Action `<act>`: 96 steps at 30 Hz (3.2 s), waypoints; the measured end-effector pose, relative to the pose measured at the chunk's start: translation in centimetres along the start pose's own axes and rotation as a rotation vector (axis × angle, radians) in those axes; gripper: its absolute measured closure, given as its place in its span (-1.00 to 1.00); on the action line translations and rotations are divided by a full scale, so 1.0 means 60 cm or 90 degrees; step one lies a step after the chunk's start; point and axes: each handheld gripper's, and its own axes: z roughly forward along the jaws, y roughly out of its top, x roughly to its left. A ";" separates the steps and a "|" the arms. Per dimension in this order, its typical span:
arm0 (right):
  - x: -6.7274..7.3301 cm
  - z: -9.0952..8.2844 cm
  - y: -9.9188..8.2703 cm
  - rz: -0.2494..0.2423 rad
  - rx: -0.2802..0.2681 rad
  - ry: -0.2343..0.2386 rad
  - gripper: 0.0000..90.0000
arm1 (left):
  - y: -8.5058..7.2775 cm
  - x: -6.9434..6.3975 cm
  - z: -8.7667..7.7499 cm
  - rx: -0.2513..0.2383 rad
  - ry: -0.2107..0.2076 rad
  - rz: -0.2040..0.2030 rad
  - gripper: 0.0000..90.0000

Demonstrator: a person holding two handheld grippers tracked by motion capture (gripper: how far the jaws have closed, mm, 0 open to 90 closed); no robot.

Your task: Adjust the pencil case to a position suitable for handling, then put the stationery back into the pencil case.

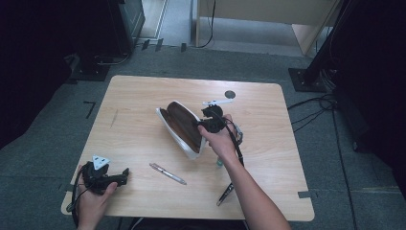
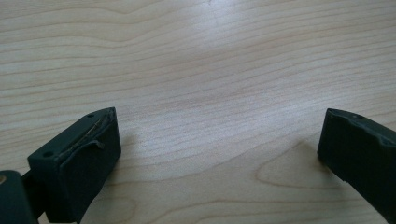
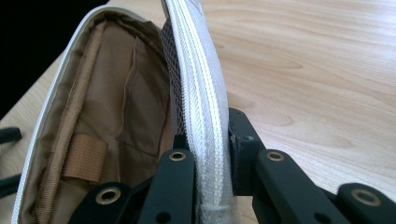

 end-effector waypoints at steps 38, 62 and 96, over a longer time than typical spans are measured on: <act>-0.014 -0.042 -0.004 -0.025 0.013 0.010 0.28 | 0.001 0.000 0.000 0.001 -0.001 0.000 -1.00; -0.040 -0.159 -0.064 -0.085 -0.112 0.012 -0.38 | 0.001 0.000 0.000 0.002 -0.001 0.002 -1.00; -0.066 -0.180 -0.189 -0.106 -0.140 0.047 0.09 | 0.001 0.000 0.000 0.001 -0.001 0.000 -1.00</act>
